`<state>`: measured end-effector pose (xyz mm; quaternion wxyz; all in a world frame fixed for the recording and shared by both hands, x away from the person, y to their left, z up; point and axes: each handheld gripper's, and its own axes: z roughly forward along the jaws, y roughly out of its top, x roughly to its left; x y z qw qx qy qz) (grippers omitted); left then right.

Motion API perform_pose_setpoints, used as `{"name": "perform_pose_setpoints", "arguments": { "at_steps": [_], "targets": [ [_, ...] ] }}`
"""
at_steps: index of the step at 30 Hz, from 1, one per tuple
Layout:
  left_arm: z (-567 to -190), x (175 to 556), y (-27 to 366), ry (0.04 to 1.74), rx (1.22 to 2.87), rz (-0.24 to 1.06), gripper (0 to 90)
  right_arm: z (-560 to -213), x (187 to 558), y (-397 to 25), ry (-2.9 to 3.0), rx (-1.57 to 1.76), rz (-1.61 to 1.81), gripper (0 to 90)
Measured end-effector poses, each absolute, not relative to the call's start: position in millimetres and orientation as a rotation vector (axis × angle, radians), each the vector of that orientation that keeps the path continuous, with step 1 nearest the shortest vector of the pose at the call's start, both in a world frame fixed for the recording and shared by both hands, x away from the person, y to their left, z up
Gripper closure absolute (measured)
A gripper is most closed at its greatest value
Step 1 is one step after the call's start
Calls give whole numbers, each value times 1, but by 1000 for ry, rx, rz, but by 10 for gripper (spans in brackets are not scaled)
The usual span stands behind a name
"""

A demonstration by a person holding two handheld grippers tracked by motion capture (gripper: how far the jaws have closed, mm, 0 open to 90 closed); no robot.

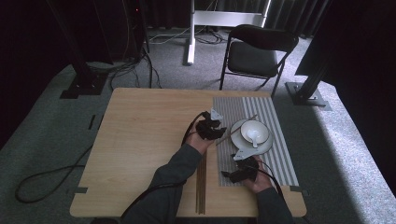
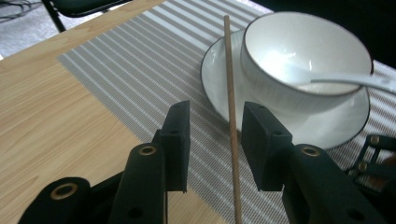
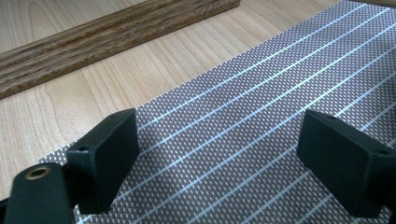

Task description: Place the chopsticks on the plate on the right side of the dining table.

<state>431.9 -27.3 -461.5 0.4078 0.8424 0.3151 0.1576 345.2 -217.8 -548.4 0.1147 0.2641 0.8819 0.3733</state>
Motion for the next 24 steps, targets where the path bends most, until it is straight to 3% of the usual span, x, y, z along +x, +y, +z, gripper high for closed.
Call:
{"name": "perform_pose_setpoints", "arguments": {
  "at_steps": [24],
  "targets": [
    [-449, 402, 10, 785, 2087, 434, 601, -549, 345, -218, 2584, 769, 1096, 119]
  ]
}}
